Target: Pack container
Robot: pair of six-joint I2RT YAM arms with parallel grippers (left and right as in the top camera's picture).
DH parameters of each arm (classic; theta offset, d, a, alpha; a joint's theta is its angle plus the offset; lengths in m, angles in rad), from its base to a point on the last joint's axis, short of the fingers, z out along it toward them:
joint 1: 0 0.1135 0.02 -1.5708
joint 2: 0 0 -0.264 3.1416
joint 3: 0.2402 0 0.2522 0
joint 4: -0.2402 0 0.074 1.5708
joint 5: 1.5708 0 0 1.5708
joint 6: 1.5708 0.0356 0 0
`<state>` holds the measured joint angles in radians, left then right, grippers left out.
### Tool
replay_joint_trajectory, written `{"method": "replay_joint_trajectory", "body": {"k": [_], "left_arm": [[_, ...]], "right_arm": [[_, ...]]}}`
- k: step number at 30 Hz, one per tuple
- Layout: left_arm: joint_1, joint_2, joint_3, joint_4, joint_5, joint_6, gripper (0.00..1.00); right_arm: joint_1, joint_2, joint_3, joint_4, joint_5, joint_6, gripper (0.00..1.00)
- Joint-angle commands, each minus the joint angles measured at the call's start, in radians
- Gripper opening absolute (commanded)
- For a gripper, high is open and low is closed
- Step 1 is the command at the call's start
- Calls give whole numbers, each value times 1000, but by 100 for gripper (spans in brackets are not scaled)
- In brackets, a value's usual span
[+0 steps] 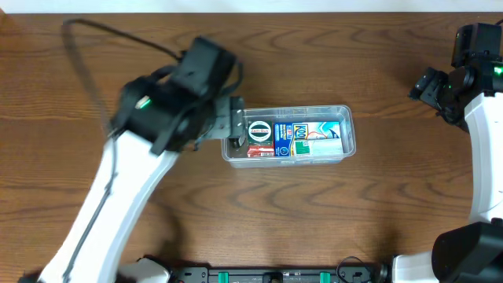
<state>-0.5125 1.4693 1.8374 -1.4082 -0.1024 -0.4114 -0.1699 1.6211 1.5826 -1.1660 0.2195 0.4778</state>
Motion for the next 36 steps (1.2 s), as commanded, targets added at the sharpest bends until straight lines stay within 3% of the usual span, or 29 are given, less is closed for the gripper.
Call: {"method": "replay_joint_trajectory", "body": {"k": [1, 10, 16, 22, 30, 36], "left_arm": [[3, -73, 17, -9, -9, 6, 98], [3, -193, 3, -216, -15, 6, 98], [3, -253, -118, -196, -36, 6, 98], [44, -433, -446, 163, -75, 52, 98], [237, -727, -974, 715, -74, 70, 98], [320, -927, -1274, 1018, -74, 70, 98]], "right_arm": [[0, 1, 2, -2, 8, -4, 99], [0, 1, 2, -1, 8, -4, 99], [0, 1, 2, -1, 8, -4, 99], [0, 1, 2, -1, 8, -4, 99], [0, 1, 2, -1, 8, -4, 99], [0, 1, 2, -1, 8, -4, 99]]}}
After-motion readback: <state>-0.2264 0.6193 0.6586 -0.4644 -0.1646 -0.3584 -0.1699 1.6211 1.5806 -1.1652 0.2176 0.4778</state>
